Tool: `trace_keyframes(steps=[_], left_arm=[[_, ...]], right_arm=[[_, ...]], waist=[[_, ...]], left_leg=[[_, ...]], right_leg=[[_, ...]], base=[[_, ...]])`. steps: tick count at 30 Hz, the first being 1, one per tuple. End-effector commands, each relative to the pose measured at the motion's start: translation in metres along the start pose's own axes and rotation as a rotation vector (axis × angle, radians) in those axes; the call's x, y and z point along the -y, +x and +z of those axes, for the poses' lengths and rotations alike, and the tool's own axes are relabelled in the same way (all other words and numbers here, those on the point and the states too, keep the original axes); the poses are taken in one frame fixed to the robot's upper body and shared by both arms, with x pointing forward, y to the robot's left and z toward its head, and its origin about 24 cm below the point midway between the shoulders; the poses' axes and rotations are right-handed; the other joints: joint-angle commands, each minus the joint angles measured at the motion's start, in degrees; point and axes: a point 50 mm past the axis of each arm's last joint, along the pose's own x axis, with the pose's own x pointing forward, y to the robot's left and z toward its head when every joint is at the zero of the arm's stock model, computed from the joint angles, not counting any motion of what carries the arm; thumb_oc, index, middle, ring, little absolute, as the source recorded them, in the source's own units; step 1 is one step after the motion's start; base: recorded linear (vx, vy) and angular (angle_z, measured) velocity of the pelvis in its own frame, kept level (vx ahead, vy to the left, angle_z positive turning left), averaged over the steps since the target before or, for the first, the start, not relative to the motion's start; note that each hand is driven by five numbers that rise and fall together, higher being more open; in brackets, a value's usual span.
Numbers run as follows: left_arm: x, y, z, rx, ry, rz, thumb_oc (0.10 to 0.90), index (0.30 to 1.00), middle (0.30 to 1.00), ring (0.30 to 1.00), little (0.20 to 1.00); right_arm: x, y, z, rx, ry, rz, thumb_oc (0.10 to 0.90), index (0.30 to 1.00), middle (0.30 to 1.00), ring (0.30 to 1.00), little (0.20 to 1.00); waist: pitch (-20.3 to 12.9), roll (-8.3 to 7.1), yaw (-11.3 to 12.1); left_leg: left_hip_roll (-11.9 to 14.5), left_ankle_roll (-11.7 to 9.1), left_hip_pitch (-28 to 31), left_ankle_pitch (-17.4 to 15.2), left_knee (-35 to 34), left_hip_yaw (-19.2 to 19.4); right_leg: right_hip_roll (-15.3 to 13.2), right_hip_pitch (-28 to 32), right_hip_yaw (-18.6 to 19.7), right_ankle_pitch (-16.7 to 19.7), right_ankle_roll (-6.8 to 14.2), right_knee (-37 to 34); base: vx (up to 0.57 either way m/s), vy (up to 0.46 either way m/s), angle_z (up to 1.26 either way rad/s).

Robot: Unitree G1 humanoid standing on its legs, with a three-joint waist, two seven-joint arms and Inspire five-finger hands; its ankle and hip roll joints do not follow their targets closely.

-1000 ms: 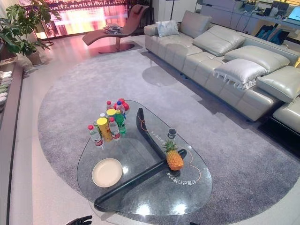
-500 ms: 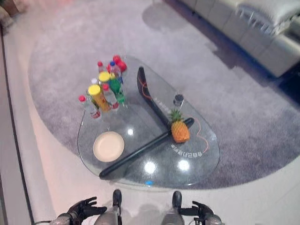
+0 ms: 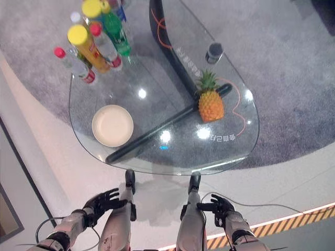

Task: Pick up the fruit to the plate

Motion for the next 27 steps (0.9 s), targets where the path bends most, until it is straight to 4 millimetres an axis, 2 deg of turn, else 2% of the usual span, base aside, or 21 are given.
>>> trace_keyframes(steps=[1,3,4,6,11,19,27], left_arm=[[-0.029,-0.009,0.013,0.068,-0.066,0.084,0.8,0.9,0.9,0.9,0.9],[-0.033,-0.009,0.03,0.14,-0.09,0.126,0.8,0.9,0.9,0.9,0.9],[-0.033,-0.009,0.03,0.14,-0.09,0.126,0.8,0.9,0.9,0.9,0.9],[-0.039,-0.01,0.051,0.236,-0.101,0.192,0.8,0.9,0.9,0.9,0.9],[-0.05,-0.014,0.079,0.341,-0.124,0.297,0.8,0.9,0.9,0.9,0.9],[-0.058,-0.017,0.092,0.382,-0.149,0.388,0.8,0.9,0.9,0.9,0.9],[-0.056,-0.017,0.097,0.406,-0.146,0.437,0.8,0.9,0.9,0.9,0.9]], right_arm=[[0.035,-0.005,0.018,0.101,0.036,-0.114,0.8,0.9,0.9,0.9,0.9],[0.034,-0.005,0.033,0.175,0.06,-0.124,0.8,0.9,0.9,0.9,0.9],[0.034,-0.005,0.033,0.175,0.06,-0.124,0.8,0.9,0.9,0.9,0.9],[0.03,-0.005,0.053,0.265,0.078,-0.139,0.8,0.9,0.9,0.9,0.9],[0.029,-0.007,0.075,0.347,0.104,-0.155,0.8,0.9,0.9,0.9,0.9],[0.025,-0.008,0.095,0.411,0.116,-0.156,0.8,0.9,0.9,0.9,0.9],[0.022,-0.009,0.109,0.438,0.112,-0.146,0.8,0.9,0.9,0.9,0.9]], waist=[[0.68,-2.39,0.9],[0.68,-2.6,0.68],[0.68,-2.6,0.68],[0.68,-2.86,0.47],[0.68,-2.85,0.38],[0.68,-2.99,0.54],[0.68,-2.91,1.21]], left_leg=[[0.75,2.73,-7.41,-3.42,8.63,-3.1],[0.65,2.91,-10.48,-3.83,10.78,-3.7],[0.65,2.91,-10.48,-3.83,10.78,-3.7],[0.22,3.2,-14.06,-4.13,12.81,-4.79],[-1.01,3.81,-19.92,-4.95,17.54,-6.78],[-2.11,4.6,-26.37,-6.43,23.6,-8.72],[-2.4,5.01,-29.42,-6.98,25.79,-9.58]], right_leg=[[-3.84,-10.24,2.88,1.06,-1.37,7.81],[-3.75,-13.07,3.56,0.85,-1.23,9.67],[-3.75,-13.07,3.56,0.85,-1.23,9.67],[-3.13,-16.4,4.35,0.66,-1.21,11.68],[-2.5,-21.73,4.92,-0.19,-1.4,16.09],[-1.91,-27.55,5.4,-1.32,-1.91,20.77],[-1.7,-30.31,5.14,-2.02,-2.34,22.73]], base=[[-0.08,-0.027,0.0],[-0.06,-0.023,0.0],[-0.05,-0.022,0.01],[-0.07,-0.019,-0.03],[-0.06,-0.008,0.03],[-0.03,-0.006,0.01],[0.0,-0.003,-0.02]])
